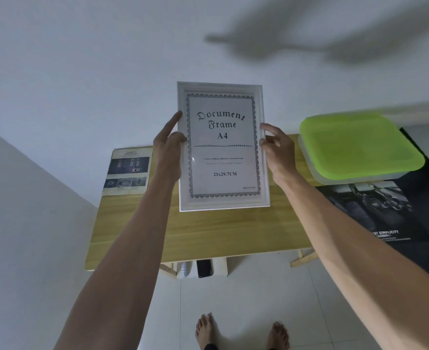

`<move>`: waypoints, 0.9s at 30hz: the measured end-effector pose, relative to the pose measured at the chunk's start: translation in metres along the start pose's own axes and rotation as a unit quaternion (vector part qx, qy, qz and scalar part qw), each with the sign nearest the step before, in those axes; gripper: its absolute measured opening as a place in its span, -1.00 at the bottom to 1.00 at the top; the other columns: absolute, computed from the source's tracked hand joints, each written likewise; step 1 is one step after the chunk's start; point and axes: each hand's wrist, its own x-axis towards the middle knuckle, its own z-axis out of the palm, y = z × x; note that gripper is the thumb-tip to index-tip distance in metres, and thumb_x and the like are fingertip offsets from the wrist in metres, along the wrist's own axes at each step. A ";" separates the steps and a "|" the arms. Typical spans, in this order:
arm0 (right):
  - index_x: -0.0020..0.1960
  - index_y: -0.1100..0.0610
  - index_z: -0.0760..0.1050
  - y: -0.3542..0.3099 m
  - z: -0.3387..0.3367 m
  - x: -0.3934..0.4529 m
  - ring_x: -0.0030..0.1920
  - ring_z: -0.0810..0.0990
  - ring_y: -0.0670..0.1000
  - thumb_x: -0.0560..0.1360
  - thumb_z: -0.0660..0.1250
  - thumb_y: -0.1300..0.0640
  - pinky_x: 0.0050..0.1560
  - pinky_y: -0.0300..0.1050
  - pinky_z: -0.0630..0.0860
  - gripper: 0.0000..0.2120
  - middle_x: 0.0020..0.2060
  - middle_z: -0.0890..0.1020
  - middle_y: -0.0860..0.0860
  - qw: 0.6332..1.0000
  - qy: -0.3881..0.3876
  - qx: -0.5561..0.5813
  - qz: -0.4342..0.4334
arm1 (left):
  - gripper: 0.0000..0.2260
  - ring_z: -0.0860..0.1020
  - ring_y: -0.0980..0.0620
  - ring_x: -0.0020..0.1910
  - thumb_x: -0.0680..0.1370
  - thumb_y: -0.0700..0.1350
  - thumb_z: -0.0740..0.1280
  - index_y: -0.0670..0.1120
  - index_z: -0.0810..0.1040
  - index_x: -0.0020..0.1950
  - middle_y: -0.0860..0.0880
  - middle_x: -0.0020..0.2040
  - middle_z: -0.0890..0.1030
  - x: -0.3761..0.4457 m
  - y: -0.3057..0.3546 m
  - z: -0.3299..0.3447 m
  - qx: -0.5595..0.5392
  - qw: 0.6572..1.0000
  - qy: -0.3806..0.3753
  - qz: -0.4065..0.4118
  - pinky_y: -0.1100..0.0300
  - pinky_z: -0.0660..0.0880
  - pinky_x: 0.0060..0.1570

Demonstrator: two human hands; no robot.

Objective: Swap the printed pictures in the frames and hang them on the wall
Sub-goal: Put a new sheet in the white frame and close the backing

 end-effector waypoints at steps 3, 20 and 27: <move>0.31 0.02 0.59 -0.035 -0.003 0.014 -0.15 0.54 -0.15 0.52 0.30 0.37 -0.09 -0.41 0.45 -0.56 -0.07 0.62 -0.02 0.999 0.002 0.032 -0.037 | -0.42 0.41 -0.15 -0.14 0.35 -0.29 0.32 0.18 0.61 0.29 -0.16 -0.06 0.46 0.004 0.032 0.014 0.009 0.998 -0.018 0.053 -0.04 0.49 0.00; 0.47 -0.06 0.43 -0.266 -0.020 0.113 -0.14 0.52 -0.21 0.57 0.24 0.32 -0.15 -0.48 0.44 -0.47 0.19 0.59 -0.11 0.967 0.063 0.104 -0.222 | -0.43 0.50 -0.05 -0.14 0.51 -0.32 0.33 0.15 0.47 0.44 -0.15 -0.17 0.47 0.057 0.243 0.121 -0.016 0.956 -0.059 0.286 -0.02 0.55 0.21; 0.45 -0.08 0.46 -0.300 -0.005 0.157 0.04 0.53 -0.15 0.54 0.25 0.33 -0.07 -0.48 0.42 -0.45 0.27 0.54 -0.24 0.956 0.064 0.114 -0.262 | -0.43 0.50 0.01 -0.15 0.55 -0.38 0.29 0.13 0.45 0.46 -0.05 -0.26 0.48 0.093 0.275 0.138 -0.039 0.952 -0.039 0.302 0.11 0.53 0.21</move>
